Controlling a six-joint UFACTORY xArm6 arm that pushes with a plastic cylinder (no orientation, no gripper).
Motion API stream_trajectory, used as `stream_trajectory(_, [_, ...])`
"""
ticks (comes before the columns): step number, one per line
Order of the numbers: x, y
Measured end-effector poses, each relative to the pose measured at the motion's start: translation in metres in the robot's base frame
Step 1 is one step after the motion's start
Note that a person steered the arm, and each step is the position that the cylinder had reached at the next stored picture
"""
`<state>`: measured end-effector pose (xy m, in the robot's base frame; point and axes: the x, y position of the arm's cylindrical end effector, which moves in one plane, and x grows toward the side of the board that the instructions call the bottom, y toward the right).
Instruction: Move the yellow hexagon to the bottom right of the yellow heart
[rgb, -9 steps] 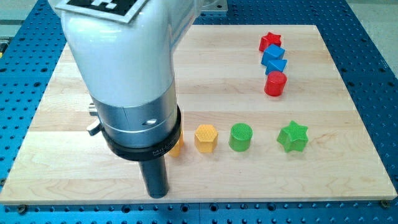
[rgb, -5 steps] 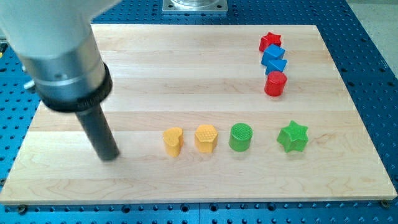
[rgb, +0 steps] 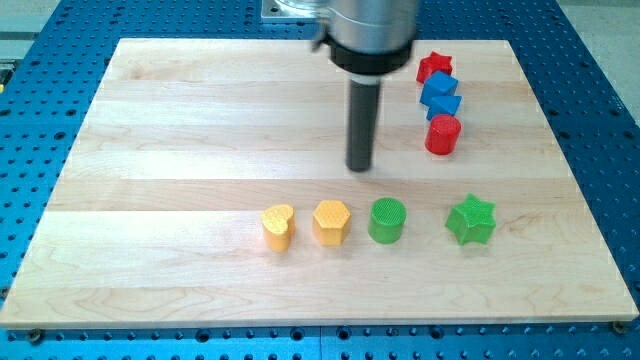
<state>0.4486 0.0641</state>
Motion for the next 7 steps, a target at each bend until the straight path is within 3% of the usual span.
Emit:
stream_trajectory(2, [0.022, -0.002])
stream_trajectory(7, [0.107, -0.082])
